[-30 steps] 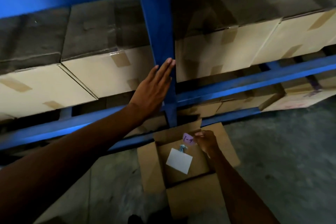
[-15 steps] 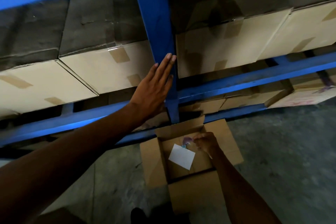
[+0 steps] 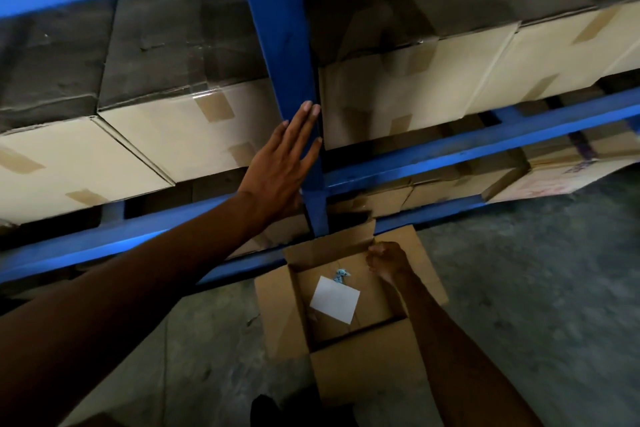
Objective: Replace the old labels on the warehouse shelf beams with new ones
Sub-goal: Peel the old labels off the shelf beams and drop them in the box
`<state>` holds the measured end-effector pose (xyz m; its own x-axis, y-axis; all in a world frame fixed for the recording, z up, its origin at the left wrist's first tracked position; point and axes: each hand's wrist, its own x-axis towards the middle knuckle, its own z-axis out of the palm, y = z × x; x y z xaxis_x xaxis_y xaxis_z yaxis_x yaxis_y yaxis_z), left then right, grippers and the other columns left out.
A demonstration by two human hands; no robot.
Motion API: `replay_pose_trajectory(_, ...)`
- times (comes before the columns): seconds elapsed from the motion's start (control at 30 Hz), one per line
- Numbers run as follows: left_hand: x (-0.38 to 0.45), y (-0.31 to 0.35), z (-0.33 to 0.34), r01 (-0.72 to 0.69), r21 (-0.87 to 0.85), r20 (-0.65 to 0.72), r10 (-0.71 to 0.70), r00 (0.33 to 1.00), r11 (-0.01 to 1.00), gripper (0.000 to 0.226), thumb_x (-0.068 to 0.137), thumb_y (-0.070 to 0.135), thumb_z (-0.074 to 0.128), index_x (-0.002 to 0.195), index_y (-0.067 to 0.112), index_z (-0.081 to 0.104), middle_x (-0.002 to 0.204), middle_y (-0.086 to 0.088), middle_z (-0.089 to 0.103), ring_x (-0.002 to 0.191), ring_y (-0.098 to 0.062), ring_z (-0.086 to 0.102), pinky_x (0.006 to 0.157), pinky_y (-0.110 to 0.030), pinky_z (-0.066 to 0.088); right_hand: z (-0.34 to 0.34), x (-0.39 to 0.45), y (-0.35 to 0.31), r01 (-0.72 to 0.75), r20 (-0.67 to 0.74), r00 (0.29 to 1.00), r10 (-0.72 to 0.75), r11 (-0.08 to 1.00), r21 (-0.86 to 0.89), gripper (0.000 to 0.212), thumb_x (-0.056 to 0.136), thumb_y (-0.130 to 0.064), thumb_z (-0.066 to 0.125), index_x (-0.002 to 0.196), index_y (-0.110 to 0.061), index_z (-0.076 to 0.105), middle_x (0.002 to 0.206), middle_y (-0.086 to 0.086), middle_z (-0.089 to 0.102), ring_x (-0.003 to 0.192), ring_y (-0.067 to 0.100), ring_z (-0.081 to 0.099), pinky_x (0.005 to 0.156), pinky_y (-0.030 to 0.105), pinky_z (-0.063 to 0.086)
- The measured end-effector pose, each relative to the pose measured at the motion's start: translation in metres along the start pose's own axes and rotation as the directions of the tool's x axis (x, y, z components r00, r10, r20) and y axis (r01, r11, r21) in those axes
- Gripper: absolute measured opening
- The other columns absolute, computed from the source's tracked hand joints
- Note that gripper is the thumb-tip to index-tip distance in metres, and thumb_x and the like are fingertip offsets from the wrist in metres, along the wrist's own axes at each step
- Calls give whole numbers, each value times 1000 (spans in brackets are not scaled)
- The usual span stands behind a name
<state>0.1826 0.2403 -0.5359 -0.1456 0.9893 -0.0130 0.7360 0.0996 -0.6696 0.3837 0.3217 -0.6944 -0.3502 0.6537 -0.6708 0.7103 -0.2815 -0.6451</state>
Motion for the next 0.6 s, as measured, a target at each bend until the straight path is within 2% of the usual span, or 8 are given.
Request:
replay_pose_trajectory(0.07, -1, -2, -3, -8, 5, -14, 8, 1000, 1000, 98, 79, 64, 48, 147, 12, 0, 151, -30, -20, 141, -43, -15, 116, -51, 0, -8, -7, -12, 96, 5, 995, -96, 991, -90, 21, 89, -8, 52, 106, -1, 63, 109, 16, 64, 104, 30, 60, 78, 28, 47)
replay_pose_trajectory(0.13, -4, -7, -15, -19, -42, 13, 19, 1000, 999, 98, 79, 64, 50, 147, 13, 3, 152, -28, -18, 141, -42, -15, 114, -52, -5, -19, -20, -28, 161, -21, 986, -165, 978, -136, 17, 89, -8, 51, 100, -3, 64, 101, 14, 64, 95, 25, 61, 69, 22, 42)
replay_pose_trajectory(0.23, 1, -17, -45, -34, -269, 48, 48, 998, 963, 84, 86, 49, 49, 148, 13, 5, 155, -25, -12, 143, -37, -13, 115, -50, -7, -45, -40, -64, 240, -111, 960, -256, 961, -139, 26, 85, -7, 58, 111, -5, 61, 112, 17, 64, 96, 25, 61, 75, 26, 44)
replay_pose_trajectory(0.3, 3, -31, -75, -50, -345, -23, 45, 999, 937, 78, 88, 41, 48, 148, 13, 7, 156, -23, -8, 144, -35, -9, 116, -48, -5, -72, -66, -99, 332, -183, 914, -362, 927, -173, 36, 83, -5, 61, 119, -6, 58, 120, 19, 61, 106, 29, 59, 83, 29, 46)
replay_pose_trajectory(0.4, 12, -58, -118, -63, -387, -185, -10, 983, 920, 74, 88, 39, 48, 147, 12, 13, 157, -21, -4, 145, -33, -8, 117, -46, -3, -116, -107, -163, 460, -268, 789, -552, 821, -337, 38, 82, -10, 63, 120, -10, 59, 123, 16, 61, 109, 29, 59, 87, 26, 46)
replay_pose_trajectory(0.47, 18, -88, -154, -79, -369, -325, -49, 944, 926, 73, 87, 39, 48, 146, 11, 15, 157, -21, -3, 145, -31, -8, 117, -45, -3, -146, -145, -211, 522, -316, 659, -682, 718, -461, 38, 81, -13, 64, 119, -12, 60, 123, 15, 62, 109, 29, 59, 93, 31, 46)
replay_pose_trajectory(0.6, 31, -158, -232, -91, -318, -577, -117, 808, 944, 73, 84, 35, 53, 145, 9, 22, 156, -22, 6, 146, -31, 1, 117, -44, 1, -202, -235, -300, 527, -387, 393, -834, 550, -648, 39, 81, -17, 62, 120, -12, 60, 123, 17, 63, 114, 31, 57, 97, 34, 44)
